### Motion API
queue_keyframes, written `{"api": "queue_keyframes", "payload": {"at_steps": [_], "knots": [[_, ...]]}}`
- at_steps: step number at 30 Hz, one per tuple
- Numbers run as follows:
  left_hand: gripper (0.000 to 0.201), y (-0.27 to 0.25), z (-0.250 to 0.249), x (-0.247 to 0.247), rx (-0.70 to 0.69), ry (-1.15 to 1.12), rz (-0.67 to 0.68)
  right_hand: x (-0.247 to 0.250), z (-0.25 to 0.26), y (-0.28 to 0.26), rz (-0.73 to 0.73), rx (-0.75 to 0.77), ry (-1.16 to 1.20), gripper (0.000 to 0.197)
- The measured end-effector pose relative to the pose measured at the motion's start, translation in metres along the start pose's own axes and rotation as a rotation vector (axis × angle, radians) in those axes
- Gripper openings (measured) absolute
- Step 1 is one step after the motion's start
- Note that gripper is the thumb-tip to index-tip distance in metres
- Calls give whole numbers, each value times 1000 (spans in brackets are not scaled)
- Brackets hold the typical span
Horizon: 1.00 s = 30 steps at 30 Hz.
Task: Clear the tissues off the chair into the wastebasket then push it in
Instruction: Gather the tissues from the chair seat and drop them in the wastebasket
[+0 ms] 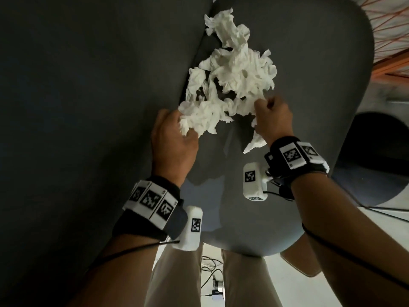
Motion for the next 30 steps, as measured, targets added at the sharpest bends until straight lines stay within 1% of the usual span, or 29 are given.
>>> {"api": "queue_keyframes", "payload": {"at_steps": [2, 5, 6, 8, 10, 11, 14, 16, 18, 19, 20, 22, 23, 26, 27, 28, 30], "knots": [[27, -7, 2, 0, 37, -40, 50, 6, -9, -6, -32, -19, 42, 10], [36, -12, 1, -4, 57, -87, 145, 13, -20, -15, -55, -35, 142, 12], [35, -13, 2, -7, 76, -94, 175, 16, -23, -18, -62, -53, 168, 14], [25, -12, 5, -13, 133, -77, 221, 22, -28, -25, -77, -102, 175, 14], [19, -7, 8, -18, 158, -40, 236, 27, -38, -32, -91, -158, 173, 20], [22, -5, 8, -20, 148, -10, 235, 29, -42, -35, -108, -171, 162, 21], [32, 4, 6, -30, 111, 89, 221, 33, -49, -40, -132, -143, 71, 20], [40, 13, 1, -39, 111, 96, 259, 31, -51, -39, -116, -120, 67, 22], [52, 24, -6, -51, 73, 122, 310, 25, -48, -35, -68, -61, 36, 27], [50, 29, -9, -57, 33, 162, 332, 20, -46, -32, -39, -30, 16, 30], [43, 32, -11, -62, -2, 206, 342, 16, -43, -30, -15, -8, 5, 32], [25, 37, -15, -64, -30, 223, 321, 9, -36, -27, 26, 24, -19, 36], [22, 38, -16, -62, -30, 182, 292, 6, -31, -28, 54, 34, -34, 33], [23, 33, -13, -45, -41, 75, 170, -10, -25, -32, 173, 21, -72, 15], [21, 27, -12, -38, -49, 65, 135, -16, -26, -34, 220, 13, -107, 16], [18, 20, -9, -31, -44, 60, 118, -23, -28, -36, 262, 11, -184, 24], [11, 5, -2, -21, 10, 63, 126, -36, -32, -41, 304, 47, -381, 40]]}}
Point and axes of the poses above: each hand's wrist, its own y-axis towards the middle knuckle, its own x-axis out of the back of the hand, z = x × y, the point moved 7 cm from there along y, towards the middle knuckle, and after that the axes turned 5 degrees about y, right-handed, at the moved point
